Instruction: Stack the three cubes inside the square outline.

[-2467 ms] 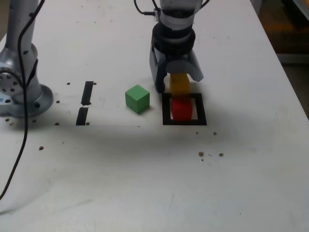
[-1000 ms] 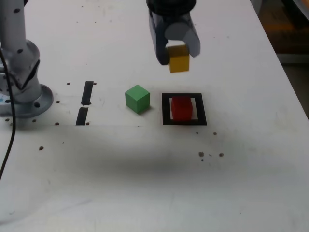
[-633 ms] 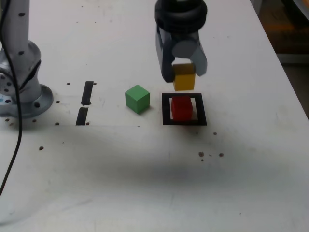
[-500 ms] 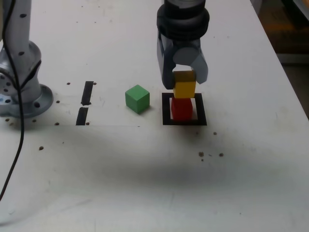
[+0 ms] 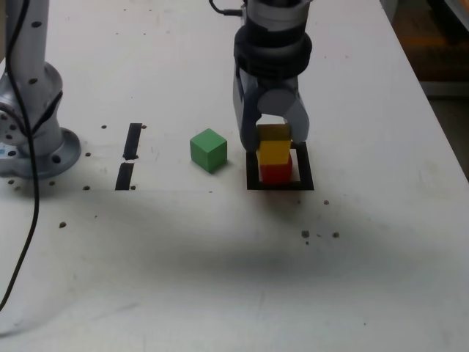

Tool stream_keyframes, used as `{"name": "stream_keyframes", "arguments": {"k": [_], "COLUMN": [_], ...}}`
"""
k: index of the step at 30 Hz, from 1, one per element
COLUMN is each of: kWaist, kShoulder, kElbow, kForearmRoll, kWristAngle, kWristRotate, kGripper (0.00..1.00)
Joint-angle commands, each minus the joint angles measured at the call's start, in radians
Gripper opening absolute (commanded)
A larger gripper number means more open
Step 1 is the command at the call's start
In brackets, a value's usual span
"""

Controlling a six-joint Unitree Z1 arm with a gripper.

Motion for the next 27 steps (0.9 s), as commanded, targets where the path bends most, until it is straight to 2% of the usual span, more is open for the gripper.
{"name": "stream_keyframes", "arguments": {"k": [1,16,27], "kWaist": [-0.001,-0.001,-0.001], "kShoulder": [0.005,0.003,-0.009], "kElbow": [0.003,0.015,0.017], "kForearmRoll": [-0.011,-0.029,-0.027], "kWristAngle": [-0.001,0.056,0.059], "kWristRotate": [-0.001,-0.014,-0.016], "kGripper": [0.22,0.22,0.25]}}
